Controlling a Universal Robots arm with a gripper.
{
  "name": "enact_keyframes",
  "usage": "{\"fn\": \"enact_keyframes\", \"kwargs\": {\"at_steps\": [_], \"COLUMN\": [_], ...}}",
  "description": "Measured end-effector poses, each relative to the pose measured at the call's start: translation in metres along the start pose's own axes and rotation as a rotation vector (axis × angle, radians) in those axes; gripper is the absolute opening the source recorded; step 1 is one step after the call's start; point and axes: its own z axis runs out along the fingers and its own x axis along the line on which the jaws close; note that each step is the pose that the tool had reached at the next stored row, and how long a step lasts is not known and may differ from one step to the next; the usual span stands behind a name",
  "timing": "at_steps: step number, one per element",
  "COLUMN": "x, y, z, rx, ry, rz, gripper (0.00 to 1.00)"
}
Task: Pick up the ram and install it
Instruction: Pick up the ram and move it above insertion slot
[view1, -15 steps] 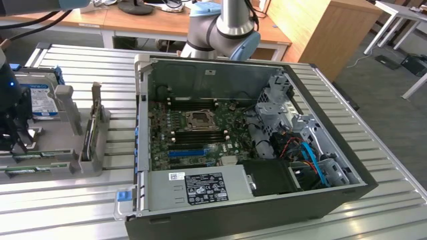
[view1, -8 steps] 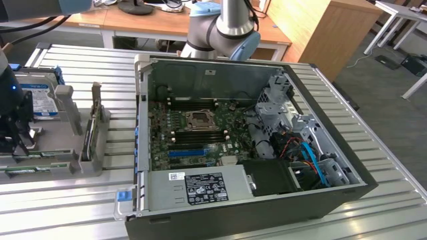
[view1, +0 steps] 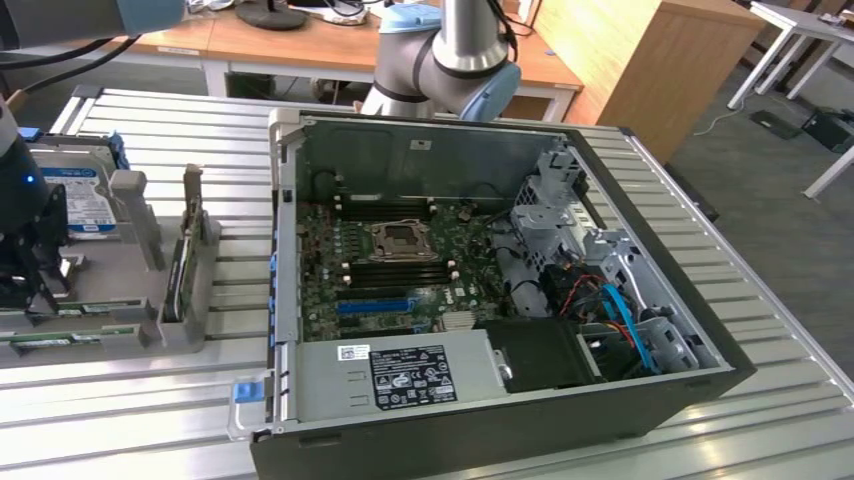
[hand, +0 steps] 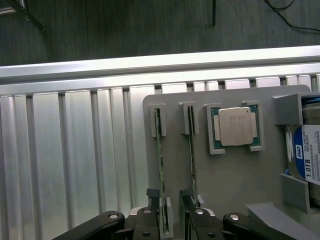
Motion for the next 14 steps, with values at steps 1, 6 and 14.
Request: {"fn": "enact_keyframes", "kwargs": {"at_steps": [1, 6, 14], "x": [0.0008, 0.0038, 0.0040], "y": [-0.0001, -0.0004, -0.0005], "z": [0.0001, -0.0001, 0.0024], "rx": [0.0001, -0.0001, -0.0001], "ry": [-0.0003, -0.0002, -0.0002], "rz": [0.000, 0.000, 0.000], "gripper": [0.30, 0.30, 0.30]}}
